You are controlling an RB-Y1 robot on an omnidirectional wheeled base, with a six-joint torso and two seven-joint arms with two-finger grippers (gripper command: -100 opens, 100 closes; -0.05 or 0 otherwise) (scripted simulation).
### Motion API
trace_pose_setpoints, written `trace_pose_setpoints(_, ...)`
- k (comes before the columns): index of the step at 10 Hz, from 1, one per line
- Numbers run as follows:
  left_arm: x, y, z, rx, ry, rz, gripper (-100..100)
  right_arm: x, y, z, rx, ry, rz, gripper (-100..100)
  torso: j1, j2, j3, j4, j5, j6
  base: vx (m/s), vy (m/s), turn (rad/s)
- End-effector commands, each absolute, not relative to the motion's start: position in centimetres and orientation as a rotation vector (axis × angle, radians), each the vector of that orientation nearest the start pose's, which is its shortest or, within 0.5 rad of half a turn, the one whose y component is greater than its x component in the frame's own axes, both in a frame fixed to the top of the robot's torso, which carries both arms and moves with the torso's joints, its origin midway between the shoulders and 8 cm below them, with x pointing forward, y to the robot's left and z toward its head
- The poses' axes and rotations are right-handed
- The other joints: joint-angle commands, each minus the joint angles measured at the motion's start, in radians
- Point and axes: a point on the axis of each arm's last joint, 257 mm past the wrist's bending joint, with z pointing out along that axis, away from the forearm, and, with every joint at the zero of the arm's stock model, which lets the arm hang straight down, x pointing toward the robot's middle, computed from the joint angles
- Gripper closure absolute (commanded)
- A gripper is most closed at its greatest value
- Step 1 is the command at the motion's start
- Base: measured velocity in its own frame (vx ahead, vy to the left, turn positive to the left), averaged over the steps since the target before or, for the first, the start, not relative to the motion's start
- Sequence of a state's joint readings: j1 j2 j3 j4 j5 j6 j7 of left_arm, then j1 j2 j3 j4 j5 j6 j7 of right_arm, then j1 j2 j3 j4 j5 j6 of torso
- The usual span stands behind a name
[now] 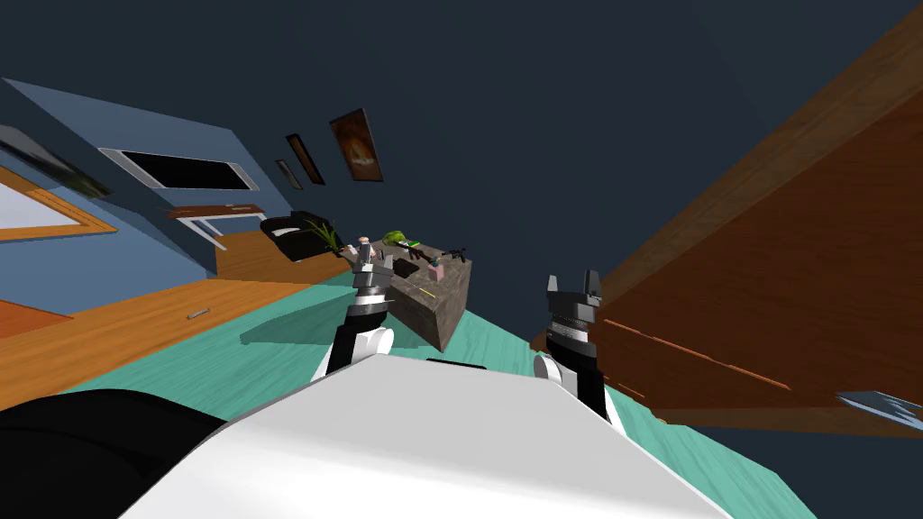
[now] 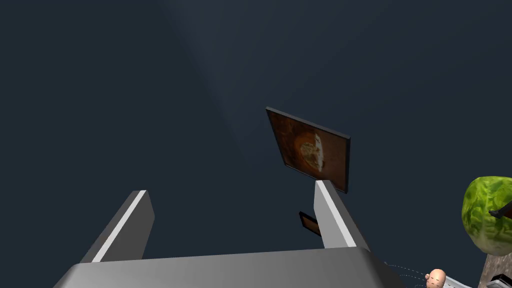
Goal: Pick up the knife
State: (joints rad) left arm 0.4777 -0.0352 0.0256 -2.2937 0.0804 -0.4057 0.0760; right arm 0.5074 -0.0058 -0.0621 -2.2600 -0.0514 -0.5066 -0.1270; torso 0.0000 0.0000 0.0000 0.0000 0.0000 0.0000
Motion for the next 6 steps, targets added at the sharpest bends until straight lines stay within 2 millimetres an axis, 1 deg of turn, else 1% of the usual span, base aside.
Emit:
trace_pose_setpoints(1,35.8,29.7,1.7,-0.796,0.589,-1.390,-100,34.1,-30.8,1.6,0.740,0.555,1.382,0,0.000,0.000,0.000,0.000,0.000,0.000,0.001,0.016,-0.040)
trace_pose_setpoints(3,36.6,29.5,1.1,-0.794,0.659,-1.378,-100,34.1,-30.8,1.6,0.740,0.555,1.382,0,0.003,0.000,0.000,0.000,0.001,0.000,-0.018,0.047,-0.056)
trace_pose_setpoints(6,38.2,29.5,-0.6,-0.824,0.765,-1.349,-100,34.1,-30.8,1.6,0.740,0.555,1.382,0,0.006,0.002,0.001,0.000,0.001,0.000,-0.027,0.084,-0.097)
